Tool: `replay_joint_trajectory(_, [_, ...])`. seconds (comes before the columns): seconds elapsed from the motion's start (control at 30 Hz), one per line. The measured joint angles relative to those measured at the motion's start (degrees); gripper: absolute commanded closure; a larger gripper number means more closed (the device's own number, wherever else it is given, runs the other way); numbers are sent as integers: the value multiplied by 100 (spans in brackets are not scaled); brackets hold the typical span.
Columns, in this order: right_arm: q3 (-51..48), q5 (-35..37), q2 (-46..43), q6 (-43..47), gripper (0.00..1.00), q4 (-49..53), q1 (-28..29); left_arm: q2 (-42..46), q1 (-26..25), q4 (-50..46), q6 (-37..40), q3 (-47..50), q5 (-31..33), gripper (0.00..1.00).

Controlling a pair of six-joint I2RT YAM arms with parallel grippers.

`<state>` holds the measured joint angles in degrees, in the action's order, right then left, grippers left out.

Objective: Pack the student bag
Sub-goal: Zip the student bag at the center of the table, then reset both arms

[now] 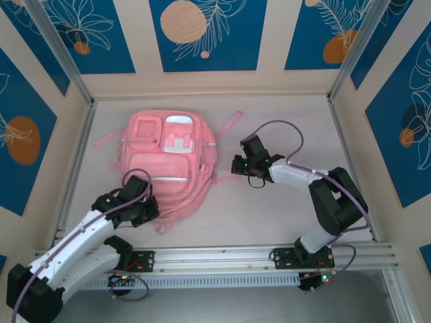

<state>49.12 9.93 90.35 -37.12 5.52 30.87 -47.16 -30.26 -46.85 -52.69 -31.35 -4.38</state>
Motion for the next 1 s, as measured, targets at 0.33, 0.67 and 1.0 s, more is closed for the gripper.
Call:
replay_joint_trajectory(0.33, [-883, 514, -1329, -61, 100, -33, -31, -1740, -1561, 907, 260, -560, 61, 96])
replay_joint_trajectory(0.67, [-1080, 817, -2577, 149, 1, 363, -229, -3158, -2896, 1425, 876, -1694, 33, 0])
replay_joint_trajectory(1.0, [-1132, 1084, -4487, 841, 1, 787, -247, -4, -2549, 1224, 1665, -1722, 1941, 0])
